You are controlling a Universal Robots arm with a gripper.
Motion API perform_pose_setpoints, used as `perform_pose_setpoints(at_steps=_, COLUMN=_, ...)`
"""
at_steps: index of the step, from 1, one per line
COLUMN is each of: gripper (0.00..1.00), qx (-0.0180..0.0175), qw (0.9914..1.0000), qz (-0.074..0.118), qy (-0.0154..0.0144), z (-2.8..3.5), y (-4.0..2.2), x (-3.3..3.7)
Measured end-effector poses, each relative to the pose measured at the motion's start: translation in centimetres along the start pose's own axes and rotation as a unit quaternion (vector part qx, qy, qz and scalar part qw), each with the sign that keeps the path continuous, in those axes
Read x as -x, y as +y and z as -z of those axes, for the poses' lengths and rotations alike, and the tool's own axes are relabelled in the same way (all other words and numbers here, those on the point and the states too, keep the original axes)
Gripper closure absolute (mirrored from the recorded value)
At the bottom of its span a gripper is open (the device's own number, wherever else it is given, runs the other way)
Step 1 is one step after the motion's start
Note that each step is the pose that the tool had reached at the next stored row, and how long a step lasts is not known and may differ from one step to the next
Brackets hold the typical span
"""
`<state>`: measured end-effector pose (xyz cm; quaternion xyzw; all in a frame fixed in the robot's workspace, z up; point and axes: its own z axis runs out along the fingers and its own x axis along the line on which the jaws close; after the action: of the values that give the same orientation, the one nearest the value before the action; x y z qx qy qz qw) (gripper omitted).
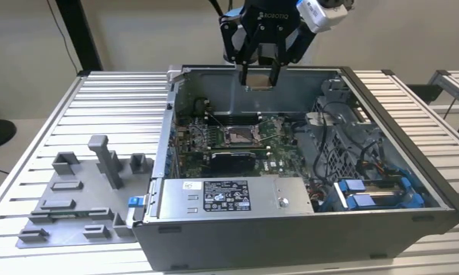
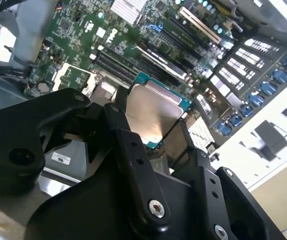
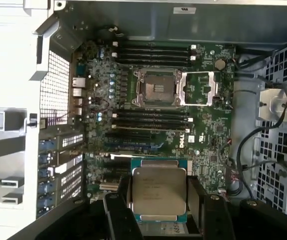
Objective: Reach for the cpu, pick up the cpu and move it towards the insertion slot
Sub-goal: 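Pick up the cpu and move it towards the insertion slot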
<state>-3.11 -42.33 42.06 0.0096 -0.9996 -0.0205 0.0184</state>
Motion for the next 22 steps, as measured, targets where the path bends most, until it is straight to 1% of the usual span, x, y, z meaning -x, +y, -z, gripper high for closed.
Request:
perform_pose_setpoints(at_steps=13, gripper=1.0, qx=0.0, qw=1.0, qz=0.0, qy=0.0, z=-1.17, y=4.57, x=-0.11)
perform_pose_setpoints(at_steps=15, gripper=1.0, qx=0.0, qw=1.0, qz=0.0, qy=0.0, z=-1.35, y=5.35, x=-0.1)
perform_pose_setpoints(at_steps=22, gripper=1.0, qx=0.0, qw=1.0, qz=0.0, qy=0.0, z=-1.99, y=8.42, x=-0.03)
